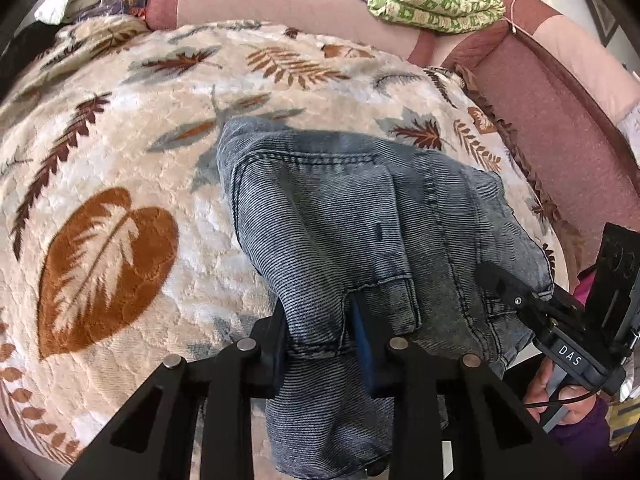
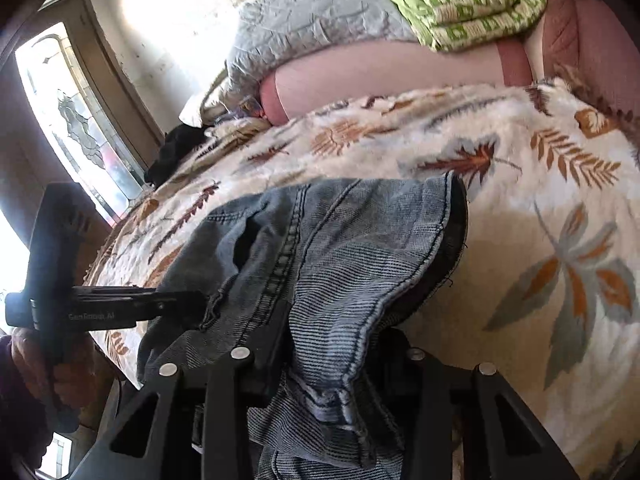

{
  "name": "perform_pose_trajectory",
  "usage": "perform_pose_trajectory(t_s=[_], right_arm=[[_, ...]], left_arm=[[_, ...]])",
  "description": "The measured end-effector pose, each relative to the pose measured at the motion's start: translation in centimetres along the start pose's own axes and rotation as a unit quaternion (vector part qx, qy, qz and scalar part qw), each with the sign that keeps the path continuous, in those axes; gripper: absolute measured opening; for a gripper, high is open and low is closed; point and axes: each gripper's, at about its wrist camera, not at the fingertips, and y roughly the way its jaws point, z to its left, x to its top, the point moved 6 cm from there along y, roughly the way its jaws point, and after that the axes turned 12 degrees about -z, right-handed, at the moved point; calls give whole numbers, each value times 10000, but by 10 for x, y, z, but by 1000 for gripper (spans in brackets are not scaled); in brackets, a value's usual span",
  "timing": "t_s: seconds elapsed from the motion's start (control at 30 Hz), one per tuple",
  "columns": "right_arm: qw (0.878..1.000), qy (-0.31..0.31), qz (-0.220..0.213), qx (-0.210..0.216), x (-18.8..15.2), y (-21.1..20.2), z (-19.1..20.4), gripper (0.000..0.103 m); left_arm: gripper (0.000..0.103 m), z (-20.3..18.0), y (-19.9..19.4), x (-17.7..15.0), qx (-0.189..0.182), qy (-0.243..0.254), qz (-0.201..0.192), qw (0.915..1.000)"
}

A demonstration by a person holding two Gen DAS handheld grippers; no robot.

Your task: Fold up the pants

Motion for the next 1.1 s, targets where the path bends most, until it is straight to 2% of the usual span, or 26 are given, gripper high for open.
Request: perform_pose_trajectory(t_s=[0.03, 0.23, 0.27, 0.33, 0.4, 0.47, 0.53, 0.6, 0.63, 0.67, 0.73, 0.83, 0.93, 0.97, 1.03, 1.07, 1.1], right_arm=[[10000, -20, -78, 9, 2, -4, 1, 36], [9994, -37, -340, 97, 20, -4, 15, 36], [9995, -71, -283, 77, 20, 0, 17, 36], [9996, -87, 66, -253, 14, 13, 11, 36], [9984, 236, 349, -373, 6, 22, -2, 37], [9962, 608, 529, -341, 4, 24, -16, 42], [9932, 928, 667, -236, 1, 22, -29, 59], [9905, 1156, 665, -322, -2, 16, -46, 67], [9895, 1225, 695, -337, -4, 15, -51, 67], [9882, 1322, 700, -327, -5, 13, -57, 67], [9836, 1650, 703, -192, -8, 10, -70, 73], [9733, 2152, 776, 207, -12, 14, -80, 74], [9665, 2344, 857, 606, -14, 19, -73, 75], [9655, 2307, 945, 753, -15, 22, -66, 75], [9733, 1852, 1104, 786, -19, 31, -45, 75], [9767, 1640, 1132, 793, -20, 34, -36, 74], [9774, 1562, 1124, 870, -20, 36, -26, 65]], left_arm=[[29, -2, -3, 2, -7, 32, -35, 10000], [29, -12, -12, 17, 67, 284, -157, 9995], [29, -11, -10, 18, 125, 354, -148, 9992], [29, -5, -2, 15, 290, 354, -1, 9990], [31, 4, 4, 9, 337, 184, 88, 9992], [40, 13, 8, 4, 386, 42, 141, 9991], [50, 22, 11, -1, 399, -134, 220, 9989], [63, 30, 12, -4, 451, -241, 234, 9984], [73, 35, 12, -5, 527, -306, 225, 9979], [75, 38, 11, -7, 518, -358, 205, 9978], [76, 41, 10, -10, 380, -475, 224, 9979], [76, 44, 16, -14, 234, -510, 303, 9980], [77, 42, 20, -12, 37, -530, 281, 9982], [76, 41, 20, -11, -89, -557, 282, 9980], [75, 30, 23, -12, -449, -568, 367, 9967], [68, 23, 23, -13, -466, -441, 348, 9973], [65, 18, 23, -12, -319, -261, 274, 9988]])
